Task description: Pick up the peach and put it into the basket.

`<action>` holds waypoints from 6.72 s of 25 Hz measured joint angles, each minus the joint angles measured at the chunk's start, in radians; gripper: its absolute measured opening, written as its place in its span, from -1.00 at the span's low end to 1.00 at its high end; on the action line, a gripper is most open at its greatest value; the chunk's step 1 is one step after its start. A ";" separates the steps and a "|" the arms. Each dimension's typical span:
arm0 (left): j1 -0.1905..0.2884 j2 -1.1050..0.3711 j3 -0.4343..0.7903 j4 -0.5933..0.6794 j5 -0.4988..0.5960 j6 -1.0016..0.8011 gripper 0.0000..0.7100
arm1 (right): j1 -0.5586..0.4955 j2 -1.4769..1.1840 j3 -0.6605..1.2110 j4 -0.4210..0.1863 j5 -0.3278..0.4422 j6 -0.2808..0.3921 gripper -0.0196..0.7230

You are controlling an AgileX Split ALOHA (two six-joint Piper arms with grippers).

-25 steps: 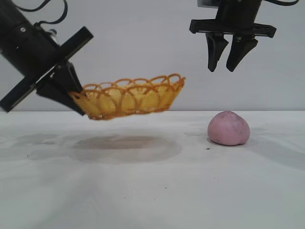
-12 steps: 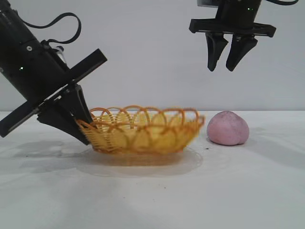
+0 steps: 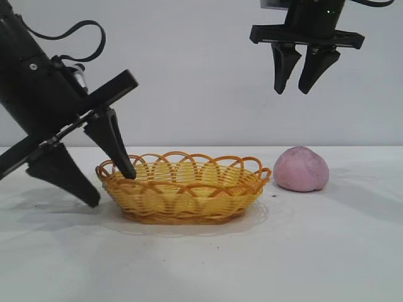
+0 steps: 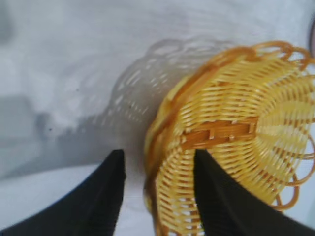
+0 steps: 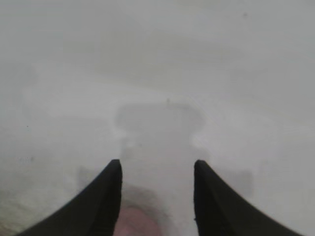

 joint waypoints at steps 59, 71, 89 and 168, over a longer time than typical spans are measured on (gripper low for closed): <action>0.232 -1.520 0.382 1.105 0.516 -0.643 -0.05 | 0.000 0.000 0.000 0.028 0.025 -0.003 -0.15; 0.232 -1.836 0.436 1.097 0.546 -0.616 -0.05 | 0.000 0.012 0.000 0.030 0.122 -0.031 -0.15; 0.232 -1.896 0.439 1.076 0.556 -0.570 -0.05 | -0.002 0.117 -0.004 0.165 0.229 -0.216 -0.95; 0.232 -1.896 0.439 1.078 0.556 -0.570 -0.05 | -0.191 -1.247 0.947 -0.139 0.340 0.179 0.35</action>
